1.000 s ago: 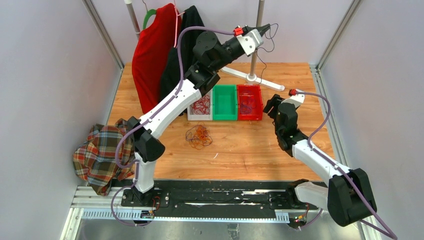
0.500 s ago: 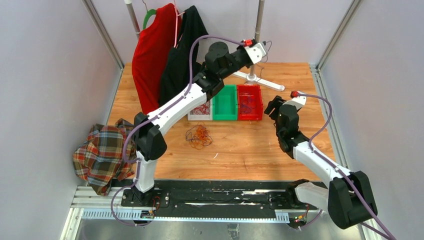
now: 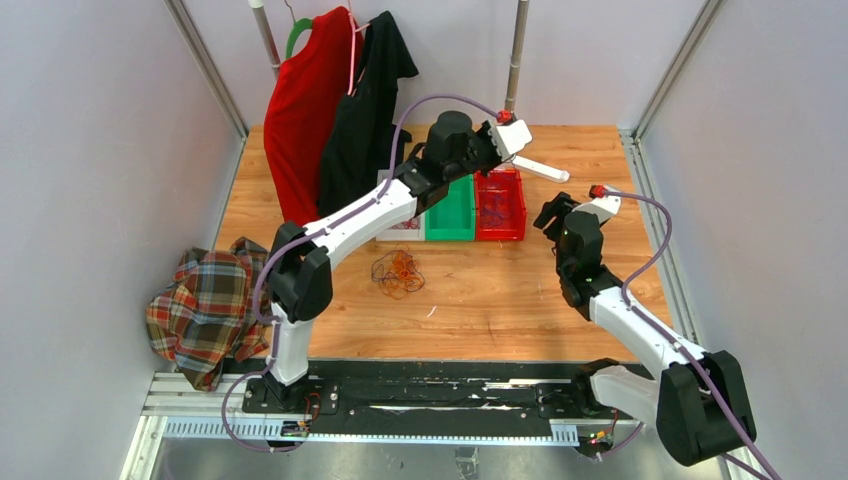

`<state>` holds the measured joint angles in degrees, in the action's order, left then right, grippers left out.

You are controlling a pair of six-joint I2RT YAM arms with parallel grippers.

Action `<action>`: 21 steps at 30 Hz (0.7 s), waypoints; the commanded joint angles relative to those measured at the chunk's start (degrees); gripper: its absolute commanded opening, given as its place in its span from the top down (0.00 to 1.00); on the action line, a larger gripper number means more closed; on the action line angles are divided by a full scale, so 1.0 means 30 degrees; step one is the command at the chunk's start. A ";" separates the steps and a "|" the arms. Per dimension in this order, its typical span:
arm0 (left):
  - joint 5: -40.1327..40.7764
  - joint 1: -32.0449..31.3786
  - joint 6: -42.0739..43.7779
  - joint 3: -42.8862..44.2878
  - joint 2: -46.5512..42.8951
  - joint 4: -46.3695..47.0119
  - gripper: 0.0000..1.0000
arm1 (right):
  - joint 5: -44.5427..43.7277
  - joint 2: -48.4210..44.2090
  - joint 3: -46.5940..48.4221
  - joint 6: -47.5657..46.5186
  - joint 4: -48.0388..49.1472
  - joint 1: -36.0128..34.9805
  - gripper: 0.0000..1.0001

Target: Untangle the cables

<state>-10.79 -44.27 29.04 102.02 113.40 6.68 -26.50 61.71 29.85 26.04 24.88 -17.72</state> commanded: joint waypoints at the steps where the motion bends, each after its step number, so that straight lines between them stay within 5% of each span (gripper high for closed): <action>1: -0.0270 0.0134 -0.1253 0.3990 0.1507 -0.4951 1.00 | -0.0687 -0.0125 -0.0217 0.0700 -0.0249 0.0625 0.35; 5: -0.0458 0.0069 -0.1368 0.7791 0.4271 -0.9134 1.00 | -0.0426 -0.0170 -0.0020 0.0755 -0.0498 0.0955 0.35; 21: 0.1324 -0.0349 -0.0655 0.6867 0.7054 -0.7163 1.00 | 0.0129 -0.0461 -0.0055 0.0931 -0.1085 0.1660 0.36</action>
<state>-7.86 -44.86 27.46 121.82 133.08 -18.39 -26.04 61.34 29.80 27.70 22.57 -14.11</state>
